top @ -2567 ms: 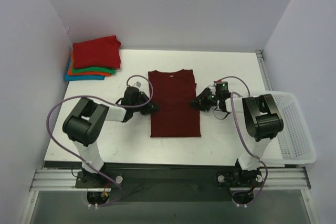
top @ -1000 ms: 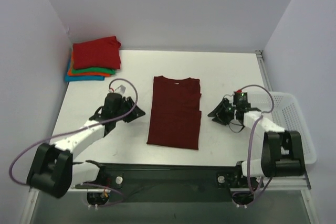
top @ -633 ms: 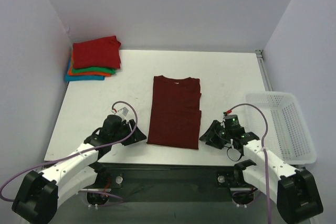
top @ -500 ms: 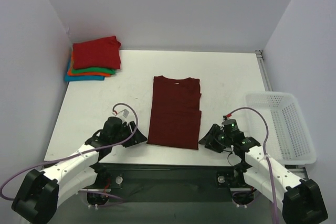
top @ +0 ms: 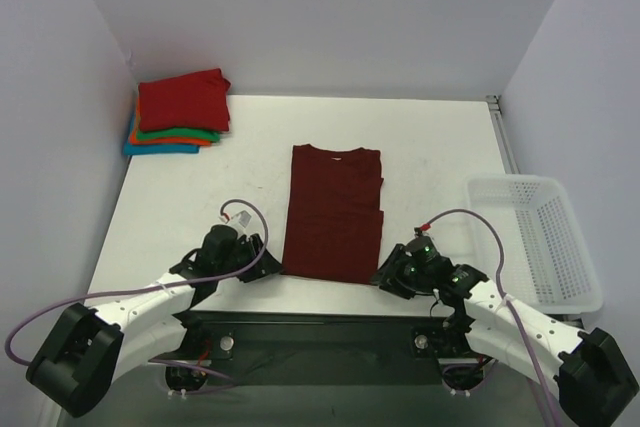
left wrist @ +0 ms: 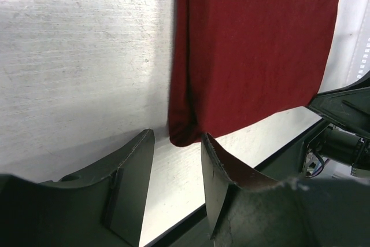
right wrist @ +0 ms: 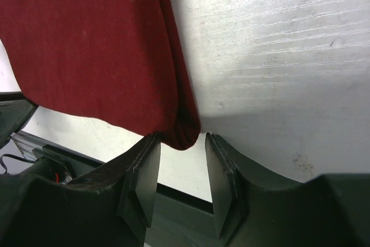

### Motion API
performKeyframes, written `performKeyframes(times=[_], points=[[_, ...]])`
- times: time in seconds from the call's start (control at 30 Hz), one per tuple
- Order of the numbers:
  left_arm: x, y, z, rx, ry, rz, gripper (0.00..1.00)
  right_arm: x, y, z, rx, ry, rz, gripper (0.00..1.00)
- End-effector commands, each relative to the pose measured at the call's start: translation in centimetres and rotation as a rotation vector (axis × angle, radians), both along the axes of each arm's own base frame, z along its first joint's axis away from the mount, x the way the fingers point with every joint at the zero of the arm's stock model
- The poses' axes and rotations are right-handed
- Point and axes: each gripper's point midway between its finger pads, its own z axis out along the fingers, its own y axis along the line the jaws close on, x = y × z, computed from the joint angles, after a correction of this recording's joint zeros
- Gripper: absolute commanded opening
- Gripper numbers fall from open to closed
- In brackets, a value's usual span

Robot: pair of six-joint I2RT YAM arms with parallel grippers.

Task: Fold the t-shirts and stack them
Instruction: Grab one side of the 2/3 rectangular tshirt with both arms

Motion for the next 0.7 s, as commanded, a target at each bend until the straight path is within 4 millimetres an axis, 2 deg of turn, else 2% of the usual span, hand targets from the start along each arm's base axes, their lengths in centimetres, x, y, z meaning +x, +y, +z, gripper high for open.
performKeyframes(times=[0.0, 0.37, 0.57, 0.63, 0.67], points=[[0.0, -0.9, 0.4, -0.033, -0.021, -0.019, 0.49, -2.0, -2.9, -3.3, -0.137, 0.094, -0.06, 0.38], [-0.7, -1.7, 0.0, -0.023, -0.017, -0.029, 0.51, -1.8, -2.6, -3.9, -0.122, 0.092, -0.067, 0.32], [-0.3, -1.2, -0.7, -0.003, -0.017, 0.018, 0.4, -1.8, -2.6, -4.0, -0.117, 0.087, -0.069, 0.27], [-0.2, -1.5, -0.7, -0.012, -0.02, 0.014, 0.29, -1.7, -2.5, -4.0, -0.112, 0.083, -0.072, 0.24], [-0.3, -1.8, -0.5, -0.02, -0.026, 0.005, 0.24, -1.7, -2.4, -4.0, -0.111, 0.084, -0.071, 0.2]])
